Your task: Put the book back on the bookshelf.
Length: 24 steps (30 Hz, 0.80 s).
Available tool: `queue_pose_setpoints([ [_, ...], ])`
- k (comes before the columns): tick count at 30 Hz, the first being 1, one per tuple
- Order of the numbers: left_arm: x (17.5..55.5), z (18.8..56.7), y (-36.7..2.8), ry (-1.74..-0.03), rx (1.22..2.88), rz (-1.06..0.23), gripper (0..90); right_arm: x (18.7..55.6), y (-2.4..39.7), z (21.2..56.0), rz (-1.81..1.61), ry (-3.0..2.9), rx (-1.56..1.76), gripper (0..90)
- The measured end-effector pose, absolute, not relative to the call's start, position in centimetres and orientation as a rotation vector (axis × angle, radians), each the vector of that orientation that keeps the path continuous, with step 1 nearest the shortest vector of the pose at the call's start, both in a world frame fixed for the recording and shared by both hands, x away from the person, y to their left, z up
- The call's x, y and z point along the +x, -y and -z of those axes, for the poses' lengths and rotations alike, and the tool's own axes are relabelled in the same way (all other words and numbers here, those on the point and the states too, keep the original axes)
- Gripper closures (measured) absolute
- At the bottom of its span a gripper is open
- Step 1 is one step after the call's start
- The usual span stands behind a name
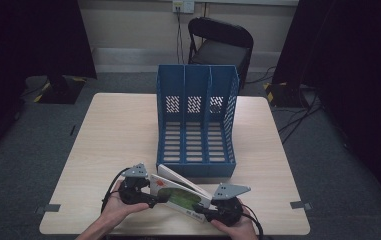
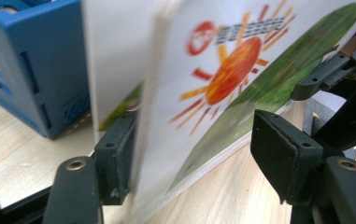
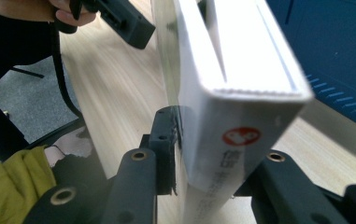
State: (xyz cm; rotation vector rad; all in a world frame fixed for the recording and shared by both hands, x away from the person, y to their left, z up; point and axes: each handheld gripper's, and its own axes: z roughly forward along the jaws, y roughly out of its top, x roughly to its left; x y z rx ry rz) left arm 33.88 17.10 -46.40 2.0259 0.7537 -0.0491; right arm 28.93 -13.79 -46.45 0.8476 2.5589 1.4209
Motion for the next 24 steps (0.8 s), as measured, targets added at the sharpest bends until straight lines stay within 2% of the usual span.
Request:
queue_pose_setpoints([
  [1,33.9,46.3,-17.3,-0.768,2.021,0.042,30.0,28.8,13.8,46.4,-1.42,-2.554,0.845,71.5],
  [7,34.4,46.3,-18.7,-0.82,2.001,0.002,28.6,28.5,14.2,46.2,-1.455,-2.541,0.864,72.1],
  [15,35.2,47.2,-17.8,-0.806,2.028,0.012,23.5,28.4,14.1,46.5,-1.496,-2.55,0.89,69.4],
  [21,35.8,47.7,-17.1,-0.815,2.036,0.033,24.3,28.1,13.5,46.5,-1.501,-2.546,0.858,66.4],
  [22,35.7,47.6,-17.1,-0.799,2.043,0.041,25.4,28.1,13.3,46.6,-1.502,-2.546,0.853,65.9],
  [23,35.4,47.5,-17.0,-0.774,2.059,0.02,31.2,28.1,13.1,46.6,-1.5,-2.545,0.844,66.3],
  [24,35.2,47.5,-16.8,-0.763,2.074,-0.011,31.4,28.0,13.0,46.6,-1.493,-2.533,0.847,66.8],
])
